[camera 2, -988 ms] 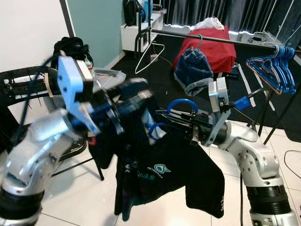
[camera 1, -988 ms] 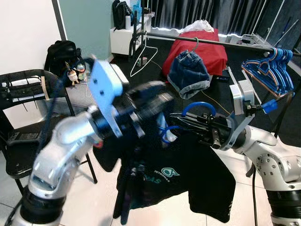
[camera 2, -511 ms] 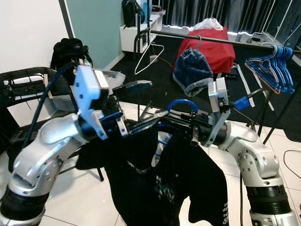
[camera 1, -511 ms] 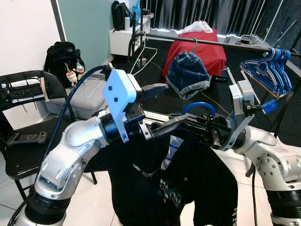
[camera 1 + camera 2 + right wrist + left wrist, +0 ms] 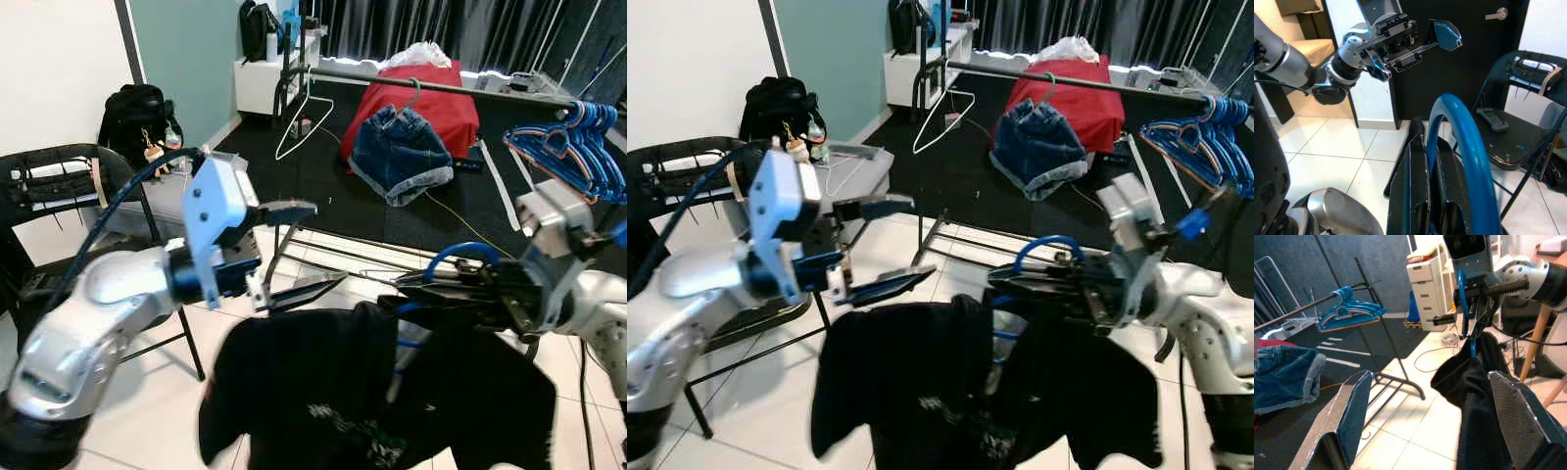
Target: Hang hanger
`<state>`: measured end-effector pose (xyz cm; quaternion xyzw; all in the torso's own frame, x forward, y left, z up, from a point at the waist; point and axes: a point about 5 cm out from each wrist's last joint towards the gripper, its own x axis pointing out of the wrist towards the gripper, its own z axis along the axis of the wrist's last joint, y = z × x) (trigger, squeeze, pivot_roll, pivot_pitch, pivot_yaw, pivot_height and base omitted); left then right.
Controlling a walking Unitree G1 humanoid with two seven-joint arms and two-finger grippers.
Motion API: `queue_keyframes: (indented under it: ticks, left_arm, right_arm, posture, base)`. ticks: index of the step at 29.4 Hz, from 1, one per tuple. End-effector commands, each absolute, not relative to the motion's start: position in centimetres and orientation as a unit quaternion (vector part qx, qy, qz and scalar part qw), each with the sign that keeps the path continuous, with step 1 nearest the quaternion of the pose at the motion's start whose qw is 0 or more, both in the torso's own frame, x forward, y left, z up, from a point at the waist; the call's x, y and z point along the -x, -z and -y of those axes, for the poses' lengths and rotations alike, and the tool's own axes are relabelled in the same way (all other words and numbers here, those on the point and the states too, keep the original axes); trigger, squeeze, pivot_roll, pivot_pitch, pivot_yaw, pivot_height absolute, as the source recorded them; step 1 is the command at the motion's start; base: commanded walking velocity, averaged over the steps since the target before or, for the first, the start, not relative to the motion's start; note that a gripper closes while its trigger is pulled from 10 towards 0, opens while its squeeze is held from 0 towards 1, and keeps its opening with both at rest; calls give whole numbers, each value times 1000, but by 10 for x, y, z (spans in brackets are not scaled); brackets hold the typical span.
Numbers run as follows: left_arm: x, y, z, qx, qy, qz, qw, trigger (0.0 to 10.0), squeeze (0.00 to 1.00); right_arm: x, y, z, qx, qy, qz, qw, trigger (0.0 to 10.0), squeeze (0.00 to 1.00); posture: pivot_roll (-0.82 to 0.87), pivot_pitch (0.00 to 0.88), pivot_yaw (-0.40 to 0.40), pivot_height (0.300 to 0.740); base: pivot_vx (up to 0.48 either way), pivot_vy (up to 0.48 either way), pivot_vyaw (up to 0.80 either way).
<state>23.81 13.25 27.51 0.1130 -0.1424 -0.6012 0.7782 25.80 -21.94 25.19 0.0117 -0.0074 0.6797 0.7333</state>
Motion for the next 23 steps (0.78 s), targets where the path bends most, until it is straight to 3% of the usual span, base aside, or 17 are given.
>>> queue_keyframes:
  ticks: [1, 2, 4, 6, 10, 13, 14, 19, 21, 23]
  left_arm:
    - [-233, -272, -134, -112, 626, 127, 761, 10000, 0]
    - [-228, -264, -138, -118, 654, 90, 741, 10000, 0]
    - [-228, -264, -138, -118, 654, 90, 741, 10000, 0]
    - [-223, -255, -140, -120, 690, 41, 713, 10000, 0]
    - [-224, -251, -138, -126, 692, 27, 710, 10000, 0]
    - [-228, -247, -134, -128, 686, 20, 716, 10000, 0]
    - [-235, -244, -125, -115, 666, 23, 736, 10000, 0]
    - [-245, -237, -110, -98, 636, 19, 765, 10000, 0]
    - [-254, -233, -105, -93, 606, 12, 790, 10000, 0]
    - [-254, -233, -105, -93, 606, 12, 790, 10000, 0]
  right_arm:
    - [-257, -256, 224, -6, -680, 13, 733, 0, 0]
    - [-256, -258, 228, -1, -681, 11, 733, 0, 0]
    - [-256, -258, 228, -1, -681, 11, 733, 0, 0]
    - [-253, -259, 230, 2, -682, 9, 731, 0, 0]
    - [-252, -260, 229, 2, -684, 11, 729, 0, 0]
    - [-250, -261, 227, 2, -689, 13, 725, 0, 0]
    - [-248, -262, 222, 0, -696, 18, 717, 0, 0]
    - [-246, -263, 212, -3, -711, 28, 703, 0, 0]
    - [-245, -264, 208, -2, -720, 32, 693, 0, 0]
    - [-245, -264, 208, -2, -720, 32, 693, 0, 0]
  posture:
    - [-51, 0, -56, 736]
    - [-58, 0, -52, 736]
    - [-58, 0, -52, 736]
    - [-60, 0, -44, 736]
    - [-61, 0, -43, 736]
    - [-61, 0, -39, 736]
    - [-66, 0, -36, 736]
    - [-62, 0, -38, 736]
    - [-59, 0, -37, 736]
    - [-59, 0, -37, 736]
  base:
    - [0, 0, 0]
    - [0, 0, 0]
    - [0, 0, 0]
    - [0, 0, 0]
    - [0, 0, 0]
    - [0, 0, 0]
    - [0, 0, 0]
    - [0, 0, 0]
    - [0, 0, 0]
    - [0, 0, 0]
